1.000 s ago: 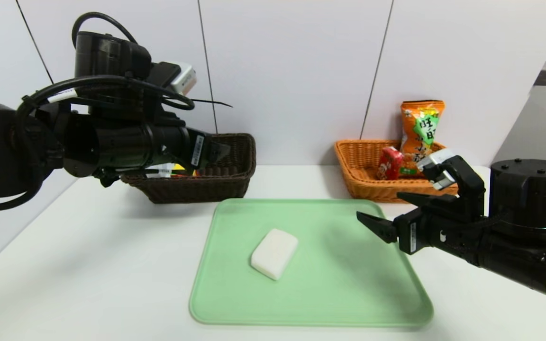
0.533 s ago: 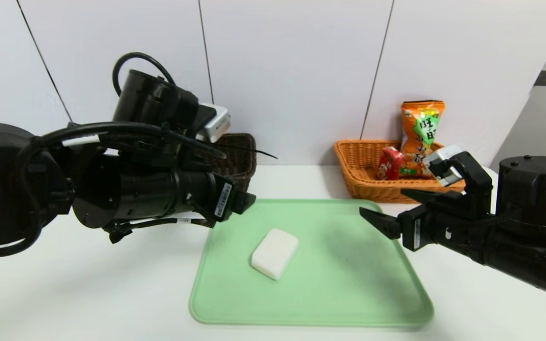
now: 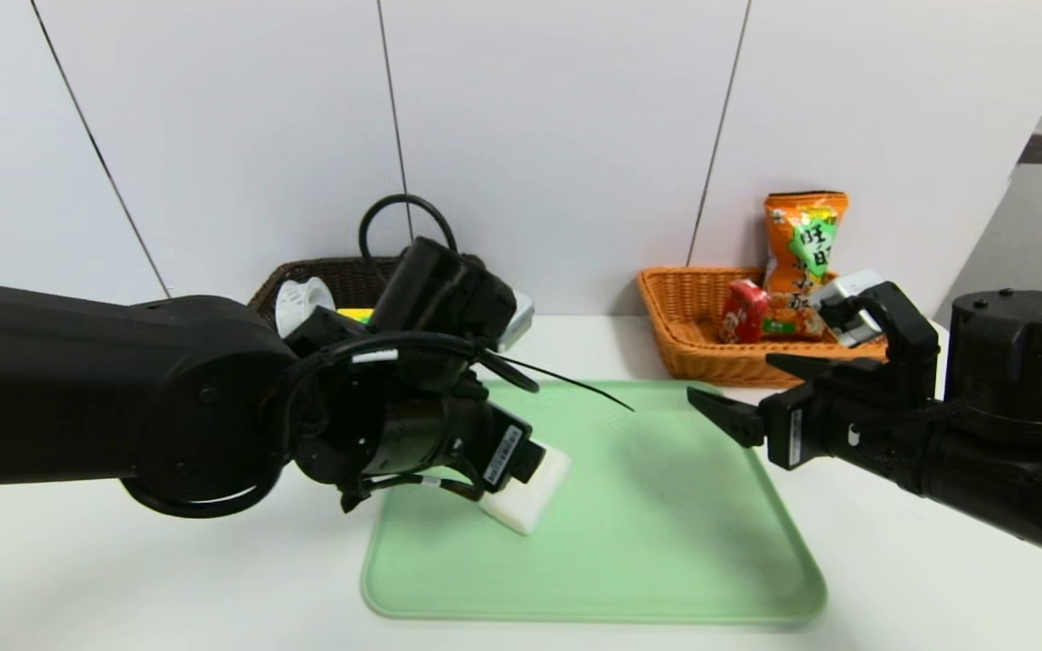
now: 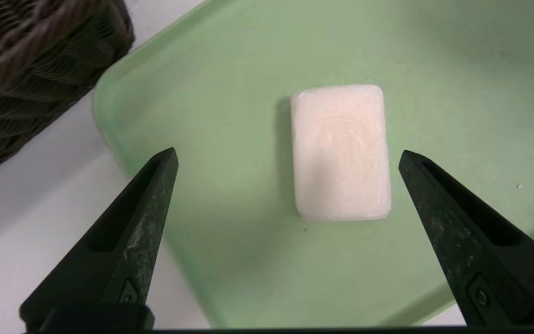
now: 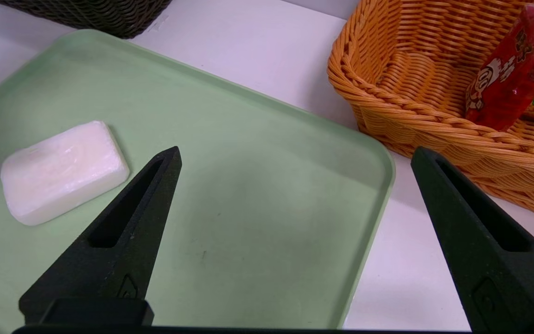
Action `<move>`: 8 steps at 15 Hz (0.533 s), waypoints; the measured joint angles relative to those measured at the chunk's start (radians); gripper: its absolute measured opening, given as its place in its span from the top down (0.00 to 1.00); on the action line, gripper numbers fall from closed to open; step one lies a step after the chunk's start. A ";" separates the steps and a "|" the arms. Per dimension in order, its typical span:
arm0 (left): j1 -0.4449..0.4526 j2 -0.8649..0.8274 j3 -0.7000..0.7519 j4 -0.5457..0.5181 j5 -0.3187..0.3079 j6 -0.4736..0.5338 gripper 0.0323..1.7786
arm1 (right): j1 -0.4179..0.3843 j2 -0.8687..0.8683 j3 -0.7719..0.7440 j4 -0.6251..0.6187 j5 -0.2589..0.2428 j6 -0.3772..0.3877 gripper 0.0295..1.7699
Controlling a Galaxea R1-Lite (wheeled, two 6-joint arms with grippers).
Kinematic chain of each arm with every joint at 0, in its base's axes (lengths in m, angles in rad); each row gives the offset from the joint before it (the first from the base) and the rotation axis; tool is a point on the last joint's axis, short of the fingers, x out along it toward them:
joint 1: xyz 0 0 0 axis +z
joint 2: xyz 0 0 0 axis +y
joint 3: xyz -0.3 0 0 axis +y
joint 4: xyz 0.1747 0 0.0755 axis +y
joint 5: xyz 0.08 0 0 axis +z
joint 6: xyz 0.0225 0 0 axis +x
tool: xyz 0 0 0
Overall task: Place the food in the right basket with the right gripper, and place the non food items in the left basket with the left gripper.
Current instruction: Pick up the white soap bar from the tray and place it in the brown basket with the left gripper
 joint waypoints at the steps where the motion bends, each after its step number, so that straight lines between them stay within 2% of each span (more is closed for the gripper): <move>1: -0.007 0.025 -0.011 -0.001 0.000 -0.002 0.05 | 0.000 0.003 0.000 0.000 0.001 0.001 0.03; 8: -0.031 0.149 -0.042 -0.006 0.002 -0.011 0.05 | 0.000 0.032 0.001 0.000 0.007 0.005 0.03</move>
